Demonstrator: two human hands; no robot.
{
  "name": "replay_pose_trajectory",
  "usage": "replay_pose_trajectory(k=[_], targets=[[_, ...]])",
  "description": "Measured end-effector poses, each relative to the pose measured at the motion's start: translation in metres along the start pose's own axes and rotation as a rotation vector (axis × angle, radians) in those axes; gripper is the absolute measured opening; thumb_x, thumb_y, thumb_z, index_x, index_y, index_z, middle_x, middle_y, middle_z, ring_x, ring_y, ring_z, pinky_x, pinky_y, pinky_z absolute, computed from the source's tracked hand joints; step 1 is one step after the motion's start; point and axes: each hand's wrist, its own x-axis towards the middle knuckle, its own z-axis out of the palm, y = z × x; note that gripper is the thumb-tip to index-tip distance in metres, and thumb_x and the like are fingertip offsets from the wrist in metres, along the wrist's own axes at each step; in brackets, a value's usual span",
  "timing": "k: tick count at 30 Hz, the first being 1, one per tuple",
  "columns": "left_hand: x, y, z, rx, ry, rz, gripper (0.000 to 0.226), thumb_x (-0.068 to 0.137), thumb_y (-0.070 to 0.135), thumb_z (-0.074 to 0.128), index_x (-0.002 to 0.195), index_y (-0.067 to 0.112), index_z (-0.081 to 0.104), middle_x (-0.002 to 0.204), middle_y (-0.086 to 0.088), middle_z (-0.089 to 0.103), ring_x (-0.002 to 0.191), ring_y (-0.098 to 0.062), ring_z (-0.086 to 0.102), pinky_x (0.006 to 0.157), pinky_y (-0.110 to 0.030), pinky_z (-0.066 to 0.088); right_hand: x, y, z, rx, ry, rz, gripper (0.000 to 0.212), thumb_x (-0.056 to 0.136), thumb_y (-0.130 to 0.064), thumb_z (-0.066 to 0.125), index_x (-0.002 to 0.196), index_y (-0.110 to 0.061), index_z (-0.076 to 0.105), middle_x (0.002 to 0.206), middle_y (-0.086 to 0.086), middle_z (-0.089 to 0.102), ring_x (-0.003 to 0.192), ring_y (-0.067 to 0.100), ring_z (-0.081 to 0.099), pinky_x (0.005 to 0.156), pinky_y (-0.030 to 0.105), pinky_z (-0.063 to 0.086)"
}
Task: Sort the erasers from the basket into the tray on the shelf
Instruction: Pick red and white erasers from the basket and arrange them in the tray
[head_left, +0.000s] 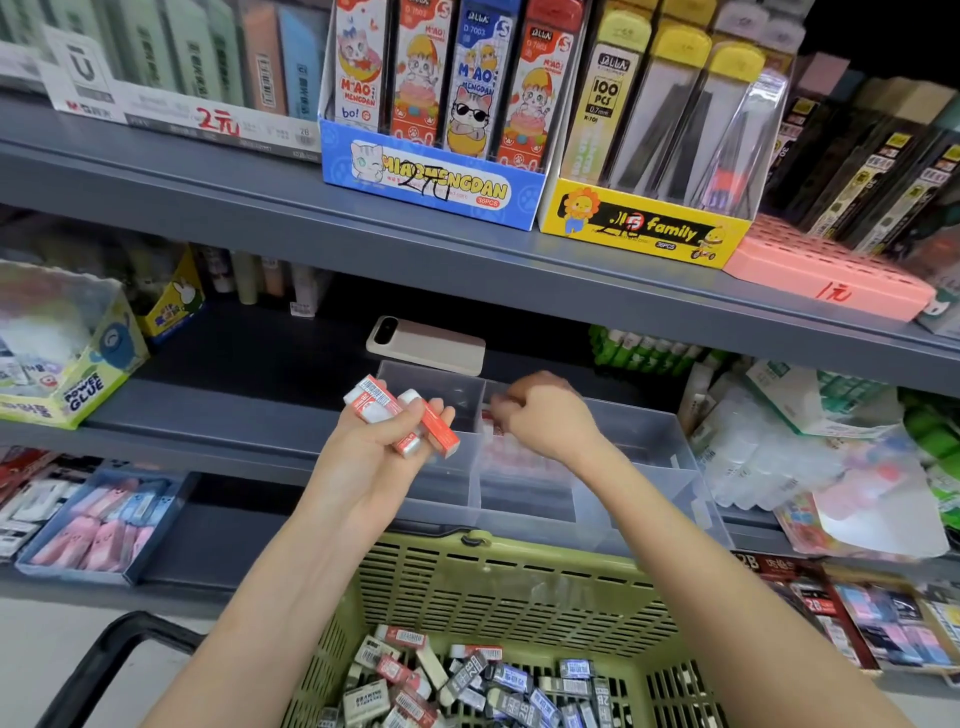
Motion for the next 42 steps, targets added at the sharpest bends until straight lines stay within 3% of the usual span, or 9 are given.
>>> replay_pose_trajectory(k=[5,8,11,15,23,29,32,36,42], targets=[[-0.001,-0.002,0.000,0.078,-0.025,0.050,0.032,0.089,-0.009,0.049,0.114,0.011,0.045,0.093,-0.010,0.058,0.076,-0.017,0.072,0.060,-0.027,0.057,-0.051,-0.031,0.002,0.466,0.043,-0.237,0.022,0.073,-0.042,0.074,0.074,-0.020,0.070,0.065,-0.002,0.067,0.055,0.001,0.050,0.058,0.024,0.046],[-0.002,-0.005,0.000,0.104,-0.085,0.066,0.042,0.088,-0.005,0.051,0.125,0.011,0.039,0.094,-0.009,0.058,0.080,-0.018,0.072,0.059,-0.025,0.056,-0.057,-0.037,0.006,0.371,0.067,-0.205,0.018,0.076,-0.030,0.076,0.083,-0.015,0.069,0.071,0.001,0.068,0.057,0.001,0.049,0.063,0.023,0.047],[-0.003,-0.002,-0.003,0.061,-0.113,0.066,0.038,0.081,0.006,0.058,0.116,0.010,0.046,0.094,-0.015,0.067,0.093,-0.027,0.071,0.068,-0.033,0.058,-0.055,-0.033,-0.002,0.679,-0.110,-0.111,0.003,0.083,-0.009,0.067,0.086,-0.009,0.067,0.065,0.005,0.067,0.056,0.009,0.055,0.053,0.023,0.051],[0.001,0.014,-0.014,0.082,-0.041,0.186,0.011,0.095,0.014,0.053,0.104,0.008,0.049,0.073,-0.010,0.070,0.088,-0.028,0.071,0.076,-0.040,0.058,-0.038,-0.027,-0.010,1.037,-0.168,0.013,0.010,0.083,0.009,0.059,0.083,-0.001,0.060,0.064,0.011,0.061,0.047,0.010,0.059,0.049,0.018,0.052],[0.007,0.029,-0.029,0.113,0.101,0.247,0.014,0.096,0.013,0.053,0.109,0.008,0.051,0.087,-0.016,0.073,0.092,-0.034,0.070,0.074,-0.041,0.059,-0.007,-0.043,0.001,1.220,-0.344,0.073,0.040,0.082,0.014,0.047,0.107,-0.017,0.057,0.063,0.013,0.060,0.054,0.018,0.063,0.054,0.024,0.055],[0.007,0.037,-0.039,0.160,0.188,0.358,0.005,0.094,0.014,0.056,0.098,0.012,0.054,0.083,-0.011,0.069,0.090,-0.029,0.071,0.072,-0.035,0.059,0.017,-0.040,-0.002,0.776,-0.139,0.058,0.008,0.085,-0.013,0.065,0.083,-0.019,0.060,0.072,0.000,0.063,0.058,0.008,0.059,0.048,0.013,0.046],[0.007,0.036,-0.039,0.168,0.194,0.370,0.006,0.095,0.013,0.056,0.100,0.013,0.053,0.080,-0.009,0.069,0.086,-0.026,0.072,0.071,-0.032,0.058,0.029,-0.030,-0.003,0.505,-0.048,-0.013,0.017,0.080,-0.017,0.071,0.067,-0.023,0.061,0.069,-0.011,0.057,0.064,0.005,0.052,0.057,0.014,0.042],[0.005,0.036,-0.037,0.178,0.189,0.375,0.009,0.095,0.013,0.055,0.103,0.013,0.053,0.076,-0.006,0.070,0.084,-0.024,0.072,0.069,-0.031,0.058,0.037,-0.027,-0.002,0.084,-0.085,-0.071,0.023,0.074,-0.019,0.073,0.095,-0.023,0.067,0.086,-0.007,0.062,0.087,0.016,0.060,0.076,0.024,0.046],[0.002,0.036,-0.034,0.173,0.167,0.357,0.010,0.095,0.013,0.055,0.105,0.014,0.053,0.074,-0.004,0.071,0.082,-0.021,0.072,0.071,-0.031,0.059,0.037,-0.030,0.002,-0.416,-0.080,-0.278,0.016,0.076,-0.030,0.069,0.092,-0.031,0.070,0.093,-0.010,0.064,0.097,0.016,0.054,0.071,0.021,0.033]])
